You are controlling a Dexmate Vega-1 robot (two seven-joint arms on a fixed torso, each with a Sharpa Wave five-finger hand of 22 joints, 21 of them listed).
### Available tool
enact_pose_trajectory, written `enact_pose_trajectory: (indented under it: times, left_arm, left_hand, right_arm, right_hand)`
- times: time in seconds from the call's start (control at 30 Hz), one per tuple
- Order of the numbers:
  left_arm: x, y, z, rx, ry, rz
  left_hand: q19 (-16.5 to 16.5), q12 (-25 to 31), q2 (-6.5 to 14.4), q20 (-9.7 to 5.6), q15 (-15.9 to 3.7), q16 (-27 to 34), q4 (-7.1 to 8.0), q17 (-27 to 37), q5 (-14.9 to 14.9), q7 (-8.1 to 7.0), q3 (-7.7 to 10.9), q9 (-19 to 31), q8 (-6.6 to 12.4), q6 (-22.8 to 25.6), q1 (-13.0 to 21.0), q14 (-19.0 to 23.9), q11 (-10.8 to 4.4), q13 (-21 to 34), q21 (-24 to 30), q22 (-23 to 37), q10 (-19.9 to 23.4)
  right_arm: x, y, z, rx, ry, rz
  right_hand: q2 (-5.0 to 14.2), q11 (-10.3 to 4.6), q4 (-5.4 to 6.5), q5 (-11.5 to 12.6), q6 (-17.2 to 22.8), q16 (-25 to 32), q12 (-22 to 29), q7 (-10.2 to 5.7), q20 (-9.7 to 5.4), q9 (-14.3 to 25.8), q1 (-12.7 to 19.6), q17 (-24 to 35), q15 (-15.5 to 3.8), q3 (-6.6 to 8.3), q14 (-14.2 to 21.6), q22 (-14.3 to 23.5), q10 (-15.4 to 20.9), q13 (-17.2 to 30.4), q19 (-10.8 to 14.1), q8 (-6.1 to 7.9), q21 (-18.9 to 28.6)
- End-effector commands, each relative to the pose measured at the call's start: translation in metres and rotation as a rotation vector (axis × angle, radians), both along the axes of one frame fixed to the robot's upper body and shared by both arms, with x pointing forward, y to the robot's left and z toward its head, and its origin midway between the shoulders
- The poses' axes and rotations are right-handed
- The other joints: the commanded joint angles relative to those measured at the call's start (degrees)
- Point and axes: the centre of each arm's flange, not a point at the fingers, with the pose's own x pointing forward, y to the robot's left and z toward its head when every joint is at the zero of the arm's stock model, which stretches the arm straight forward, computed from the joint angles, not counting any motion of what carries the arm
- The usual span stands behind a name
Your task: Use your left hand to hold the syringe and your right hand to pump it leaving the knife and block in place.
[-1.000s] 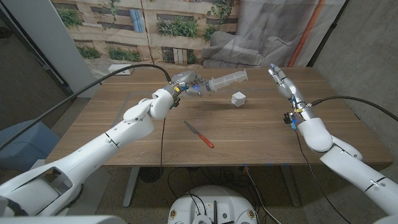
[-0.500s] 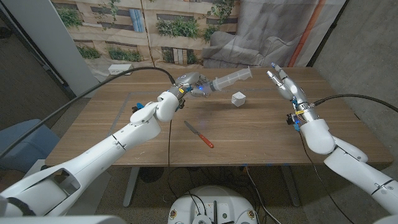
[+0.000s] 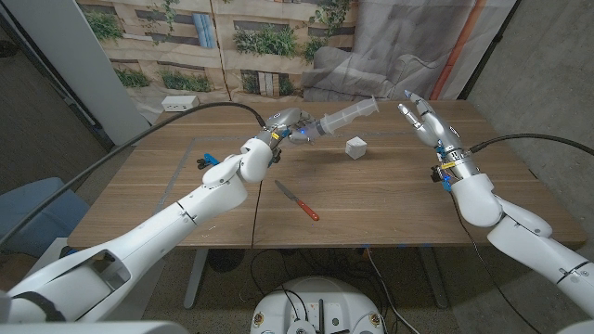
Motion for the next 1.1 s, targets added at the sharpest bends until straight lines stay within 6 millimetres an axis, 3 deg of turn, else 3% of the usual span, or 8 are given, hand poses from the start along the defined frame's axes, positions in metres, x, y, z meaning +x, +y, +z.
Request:
enact_pose_trajectory:
  times: [0.03, 0.17, 0.33, 0.7, 1.1]
  left_arm:
    - [0.01, -0.005, -0.001, -0.009, 0.001, -0.003]
    - [0.012, -0.007, -0.001, -0.006, 0.001, -0.01]
    - [0.015, -0.008, -0.001, -0.007, -0.002, -0.02]
    - [0.021, -0.009, -0.001, -0.001, 0.003, -0.029]
    - [0.023, -0.005, 0.0, 0.011, 0.009, -0.025]
  left_hand:
    - [1.57, 0.3, 6.67, -5.18, -5.89, 0.27, 2.47, 0.24, 0.27, 0.51, 3.01, 0.22, 0.32, 6.96, -1.49, 0.1, -2.16, 0.2, 0.12, 0.18, 2.54]
    - [1.39, 0.3, 6.66, -5.19, -5.9, 0.28, 2.47, 0.25, 0.27, 0.58, 3.09, 0.23, 0.3, 6.91, -1.52, 0.08, -2.1, 0.21, 0.02, 0.18, 2.55]
    - [1.48, 0.31, 6.64, -5.14, -5.89, 0.28, 2.47, 0.25, 0.26, 0.52, 3.19, 0.23, 0.29, 6.93, -1.61, 0.06, -2.22, 0.22, 0.01, 0.18, 2.63]
    - [1.55, 0.31, 6.6, -5.16, -5.91, 0.33, 2.45, 0.27, 0.25, 0.35, 3.4, 0.24, 0.34, 7.08, -1.73, 0.1, -2.08, 0.22, -0.05, 0.17, 2.67]
    - [1.52, 0.27, 6.55, -5.21, -5.92, 0.35, 2.44, 0.27, 0.25, 0.35, 3.62, 0.25, 0.29, 6.99, -1.86, 0.17, -1.99, 0.23, -0.15, 0.17, 2.62]
  right_arm:
    - [0.007, 0.007, 0.006, -0.096, -0.046, -0.033]
    - [0.007, 0.01, 0.009, -0.124, -0.05, -0.034]
    - [0.007, 0.013, 0.01, -0.143, -0.053, -0.024]
    - [0.005, 0.023, 0.01, -0.176, -0.058, 0.002]
    - [0.004, 0.031, 0.009, -0.206, -0.047, 0.023]
  right_hand:
    - [1.79, 0.61, 0.5, 0.32, 0.05, 0.27, 0.12, 1.37, -2.6, 0.04, -0.34, 0.02, -0.07, 0.16, 0.09, 0.08, -0.06, -0.04, 0.48, 0.42, 0.53]
    - [1.75, 1.18, 0.78, 0.52, -0.31, 0.31, 0.12, 3.07, -2.79, 0.07, -0.39, -0.06, 1.27, 0.09, 0.03, 0.05, -0.5, -0.02, 0.74, 0.29, 0.59]
    - [1.73, 1.35, 0.87, 0.6, -0.53, 0.34, 0.18, 3.55, -2.76, 0.08, -0.36, -0.11, 1.85, 0.08, 0.07, 0.04, -0.55, -0.01, 1.32, 0.24, 0.77]
    - [1.93, 0.15, 0.77, 0.83, -0.76, 0.45, 0.25, 2.71, -2.76, 0.08, 0.11, -0.28, 0.83, 0.37, 0.43, 0.0, -0.65, 0.0, 1.49, 0.23, 0.67]
    - [2.06, 0.02, 0.51, 0.96, -0.82, 0.47, 0.36, 2.52, -2.89, 0.07, 0.55, -0.46, 0.66, 0.7, 0.69, -0.01, -0.46, 0.01, 1.54, 0.26, 0.61]
